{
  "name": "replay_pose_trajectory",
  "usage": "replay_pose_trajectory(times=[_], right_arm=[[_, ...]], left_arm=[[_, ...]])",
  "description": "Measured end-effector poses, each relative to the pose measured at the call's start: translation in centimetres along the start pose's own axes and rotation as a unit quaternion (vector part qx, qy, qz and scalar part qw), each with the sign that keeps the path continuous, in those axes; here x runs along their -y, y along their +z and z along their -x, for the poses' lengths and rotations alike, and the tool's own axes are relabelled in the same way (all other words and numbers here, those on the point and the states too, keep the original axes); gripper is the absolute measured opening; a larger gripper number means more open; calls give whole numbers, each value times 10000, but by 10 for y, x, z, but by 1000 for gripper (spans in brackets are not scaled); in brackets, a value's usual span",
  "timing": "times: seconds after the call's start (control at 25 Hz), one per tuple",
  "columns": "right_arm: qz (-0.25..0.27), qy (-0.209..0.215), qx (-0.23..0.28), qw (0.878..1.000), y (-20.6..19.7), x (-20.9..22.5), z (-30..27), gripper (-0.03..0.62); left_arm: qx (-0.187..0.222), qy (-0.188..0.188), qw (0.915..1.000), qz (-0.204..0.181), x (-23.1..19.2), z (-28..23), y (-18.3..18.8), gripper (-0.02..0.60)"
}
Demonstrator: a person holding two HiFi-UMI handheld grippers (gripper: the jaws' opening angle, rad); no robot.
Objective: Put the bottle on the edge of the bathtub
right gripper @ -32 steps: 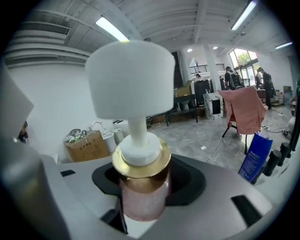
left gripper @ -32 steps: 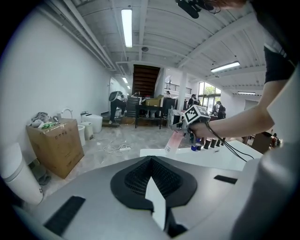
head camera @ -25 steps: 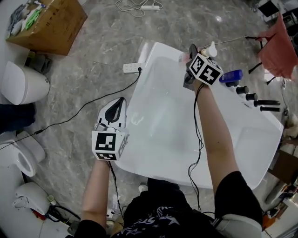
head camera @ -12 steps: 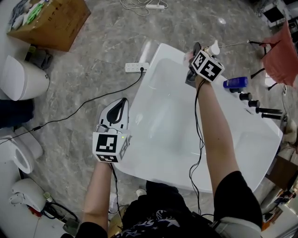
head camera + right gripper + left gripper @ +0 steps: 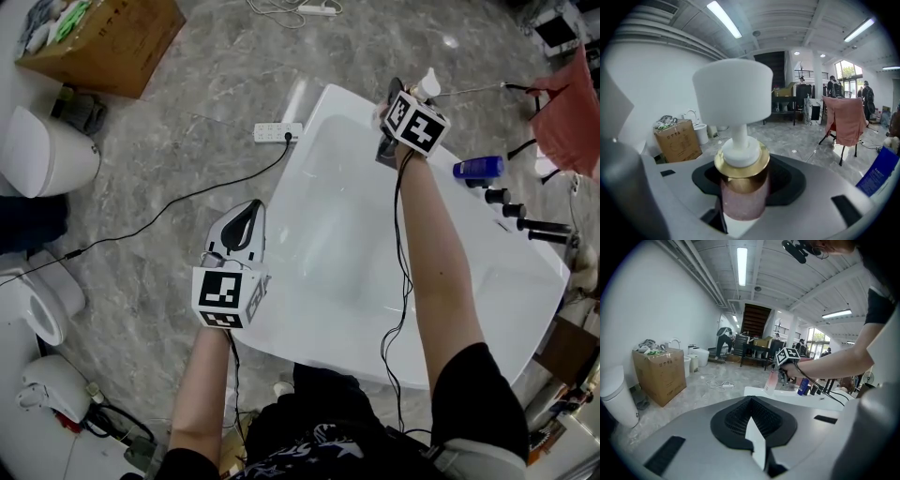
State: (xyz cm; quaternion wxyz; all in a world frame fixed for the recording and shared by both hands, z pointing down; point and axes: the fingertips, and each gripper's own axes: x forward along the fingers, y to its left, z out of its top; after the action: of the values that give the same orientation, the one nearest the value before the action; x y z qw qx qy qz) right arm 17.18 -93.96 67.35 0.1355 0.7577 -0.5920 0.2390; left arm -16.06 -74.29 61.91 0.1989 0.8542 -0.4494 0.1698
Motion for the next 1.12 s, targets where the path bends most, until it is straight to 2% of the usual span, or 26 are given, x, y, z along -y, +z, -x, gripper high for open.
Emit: replay_pose_trajectory(times=[0.24,0.48,0.56,0.76,1.12], right_arm=[[0,84,-155,9998,-2,-6,-2,224],[36,386,-235,9990,-3,-10,-1,223],[3,450,-224,9987,-5,-10,6,249],[121,566,-190,9981,-10,-6,32,256],[473,885,-155,9948,2,-24,114,256]], left_arm=[[-34,-7,10000,-13,5,11,-1,15],[36,130,9998,129,2,20,2,14],[15,136,9998,138,4,24,1,14],[21,84,9998,160,16,34,5,15],[268,36,9996,78,38,86,39,15]])
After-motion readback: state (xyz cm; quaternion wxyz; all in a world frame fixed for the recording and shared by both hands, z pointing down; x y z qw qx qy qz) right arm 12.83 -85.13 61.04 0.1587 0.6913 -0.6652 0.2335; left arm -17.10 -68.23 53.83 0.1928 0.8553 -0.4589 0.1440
